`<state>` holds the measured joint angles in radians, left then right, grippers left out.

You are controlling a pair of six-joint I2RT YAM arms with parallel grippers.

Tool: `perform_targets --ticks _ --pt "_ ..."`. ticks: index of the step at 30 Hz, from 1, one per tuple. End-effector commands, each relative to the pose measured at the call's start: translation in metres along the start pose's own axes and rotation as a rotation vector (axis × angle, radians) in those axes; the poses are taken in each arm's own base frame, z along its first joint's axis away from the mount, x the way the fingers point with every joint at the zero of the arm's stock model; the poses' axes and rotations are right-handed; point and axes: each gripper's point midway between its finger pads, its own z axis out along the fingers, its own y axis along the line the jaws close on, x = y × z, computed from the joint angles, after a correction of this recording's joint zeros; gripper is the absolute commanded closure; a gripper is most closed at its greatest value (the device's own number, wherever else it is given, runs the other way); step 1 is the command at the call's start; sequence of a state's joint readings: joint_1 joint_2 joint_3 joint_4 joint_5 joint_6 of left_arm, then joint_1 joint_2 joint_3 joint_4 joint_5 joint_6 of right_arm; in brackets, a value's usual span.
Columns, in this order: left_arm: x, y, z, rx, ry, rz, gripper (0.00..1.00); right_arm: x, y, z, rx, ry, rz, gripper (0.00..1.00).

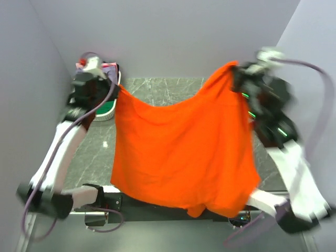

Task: Fold and stack the t-shirts
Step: Flatten the tshirt out

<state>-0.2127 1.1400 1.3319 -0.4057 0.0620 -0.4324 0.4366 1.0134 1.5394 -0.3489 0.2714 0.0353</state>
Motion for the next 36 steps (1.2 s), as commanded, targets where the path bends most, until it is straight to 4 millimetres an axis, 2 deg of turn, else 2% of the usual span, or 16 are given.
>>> perform_targets --ticks 1,2,3,4,8,9,10,13,14,16,17,18,20,26,29,36 --pt "0.022 0.025 0.049 -0.078 0.025 -0.01 0.99 0.072 -0.006 0.075 0.088 0.109 -0.06 1.0" --pt "0.027 0.034 0.059 -0.113 0.029 -0.01 0.96 0.083 -0.012 0.091 0.104 0.119 -0.058 1.0" --pt "0.035 0.046 0.074 -0.16 0.038 -0.011 0.81 0.118 -0.013 0.116 0.113 0.186 -0.066 1.0" --pt "0.031 0.049 0.082 -0.175 0.014 -0.015 0.73 0.122 -0.011 0.131 0.097 0.192 -0.056 1.0" --pt "0.005 0.049 0.098 -0.204 -0.051 -0.007 0.4 0.172 -0.02 0.184 0.114 0.35 -0.068 0.14" --pt "0.0 0.046 0.098 -0.196 -0.061 -0.006 0.23 0.182 -0.019 0.197 0.118 0.373 -0.078 0.12" --pt "-0.007 0.037 0.098 -0.158 -0.079 -0.006 0.18 0.188 -0.017 0.2 0.105 0.382 -0.077 0.11" --pt "-0.019 0.021 0.092 -0.088 -0.117 0.0 0.09 0.196 -0.011 0.192 0.073 0.377 -0.049 0.1" --pt "-0.018 0.019 0.092 -0.078 -0.115 0.001 0.09 0.181 -0.008 0.187 0.057 0.335 -0.022 0.09" --pt "-0.013 0.015 0.093 -0.06 -0.102 -0.002 0.08 0.197 -0.01 0.175 0.057 0.365 -0.008 0.09" --pt "-0.005 0.014 0.093 -0.049 -0.088 -0.003 0.08 0.189 -0.007 0.166 0.043 0.354 0.008 0.09" --pt "0.002 0.009 0.094 -0.035 -0.075 -0.001 0.08 0.207 -0.007 0.155 0.044 0.393 0.03 0.09" --pt "0.026 0.008 0.097 -0.026 -0.031 -0.001 0.09 0.21 -0.001 0.139 0.015 0.396 0.066 0.09" --pt "0.117 -0.008 0.112 0.024 0.157 -0.015 0.09 0.302 0.009 0.094 -0.006 0.589 0.13 0.14" --pt "0.156 -0.018 0.121 0.044 0.237 0.003 0.09 0.334 0.015 0.086 -0.031 0.668 0.129 0.17" --pt "0.206 -0.026 0.131 0.084 0.352 -0.022 0.09 0.389 0.016 0.079 -0.02 0.817 0.097 0.2"
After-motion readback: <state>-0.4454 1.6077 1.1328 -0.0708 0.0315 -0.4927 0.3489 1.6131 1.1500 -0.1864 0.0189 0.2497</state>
